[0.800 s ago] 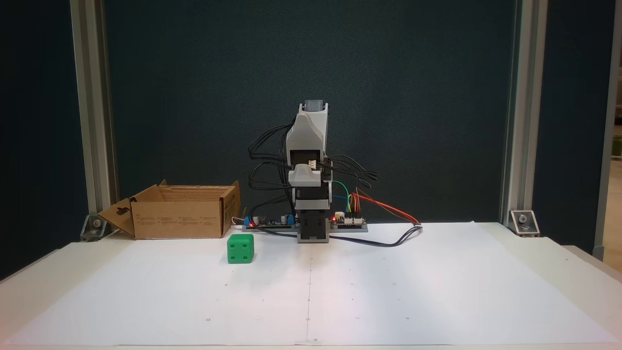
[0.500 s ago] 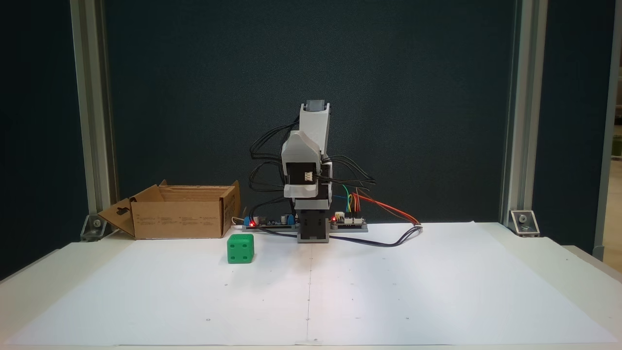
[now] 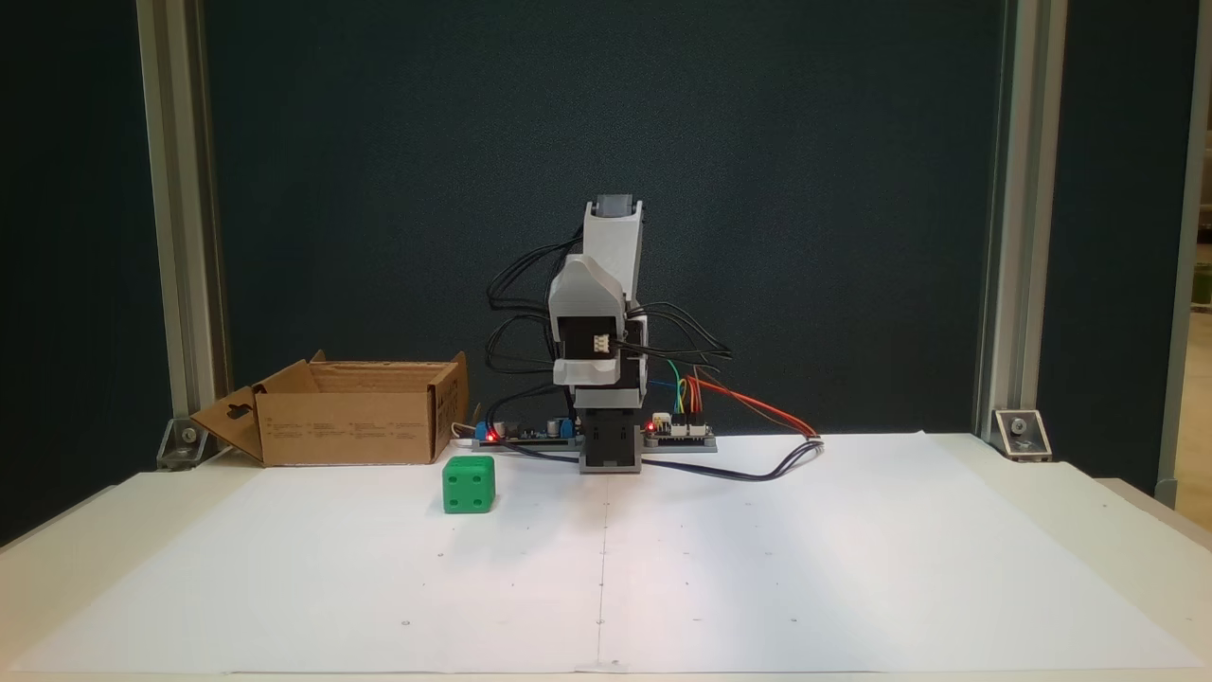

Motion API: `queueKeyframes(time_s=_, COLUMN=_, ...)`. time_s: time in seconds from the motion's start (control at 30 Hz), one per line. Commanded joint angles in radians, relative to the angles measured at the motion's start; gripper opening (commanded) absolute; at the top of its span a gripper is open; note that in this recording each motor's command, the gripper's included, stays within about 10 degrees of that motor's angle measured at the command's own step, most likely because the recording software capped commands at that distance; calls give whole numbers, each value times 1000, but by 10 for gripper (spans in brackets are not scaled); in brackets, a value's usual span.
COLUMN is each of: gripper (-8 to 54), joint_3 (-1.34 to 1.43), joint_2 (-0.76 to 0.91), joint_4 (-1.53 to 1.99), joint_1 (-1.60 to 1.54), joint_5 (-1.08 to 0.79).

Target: Grasp a green dice and put it in the bin.

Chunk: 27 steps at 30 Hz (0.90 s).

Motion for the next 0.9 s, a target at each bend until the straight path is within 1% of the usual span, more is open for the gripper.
queueKeyframes(time_s=0.0, gripper=443, joint_3=48, joint_2=112, joint_4=-60, joint_1=-2, joint_5=-3)
queueKeyframes(time_s=0.23, gripper=446, joint_3=48, joint_2=110, joint_4=-64, joint_1=-3, joint_5=-3)
queueKeyframes(time_s=0.53, gripper=439, joint_3=44, joint_2=110, joint_4=-61, joint_1=-5, joint_5=-5)
queueKeyframes(time_s=0.6, gripper=431, joint_3=3, joint_2=109, joint_4=-38, joint_1=-5, joint_5=-6)
queueKeyframes(time_s=0.87, gripper=431, joint_3=-276, joint_2=107, joint_4=527, joint_1=11, joint_5=-9)
